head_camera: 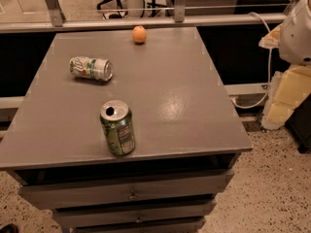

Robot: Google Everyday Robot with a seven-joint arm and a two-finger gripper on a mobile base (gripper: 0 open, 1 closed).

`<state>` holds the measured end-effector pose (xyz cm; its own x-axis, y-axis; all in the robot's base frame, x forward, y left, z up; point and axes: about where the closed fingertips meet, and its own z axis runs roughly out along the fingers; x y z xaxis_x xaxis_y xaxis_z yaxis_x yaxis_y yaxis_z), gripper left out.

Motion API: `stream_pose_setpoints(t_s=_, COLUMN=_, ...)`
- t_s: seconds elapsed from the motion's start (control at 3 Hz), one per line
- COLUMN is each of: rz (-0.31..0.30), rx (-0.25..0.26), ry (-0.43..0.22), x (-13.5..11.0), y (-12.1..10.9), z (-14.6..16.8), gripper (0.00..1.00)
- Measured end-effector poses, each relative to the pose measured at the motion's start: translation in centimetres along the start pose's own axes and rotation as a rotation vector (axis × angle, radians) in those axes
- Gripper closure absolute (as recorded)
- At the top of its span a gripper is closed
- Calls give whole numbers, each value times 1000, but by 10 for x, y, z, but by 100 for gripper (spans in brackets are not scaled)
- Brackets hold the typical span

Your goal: Place 7up can upright

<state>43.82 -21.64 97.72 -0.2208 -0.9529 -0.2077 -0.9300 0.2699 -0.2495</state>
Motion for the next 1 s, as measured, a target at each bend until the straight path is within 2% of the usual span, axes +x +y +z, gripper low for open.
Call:
stream_pose_setpoints(t_s=0.33, rz=0, rx=0, ry=0, x=-7, y=-4, z=4, gripper=0)
stream_pose_setpoints(t_s=0.67, rz=2, rx=-15, ry=5, x=-42, y=-23, z=28, gripper=0)
stream_pose_setpoints(t_s=1.0, rz=8, rx=-25, ry=-18, x=-115, y=-66, z=64, gripper=0)
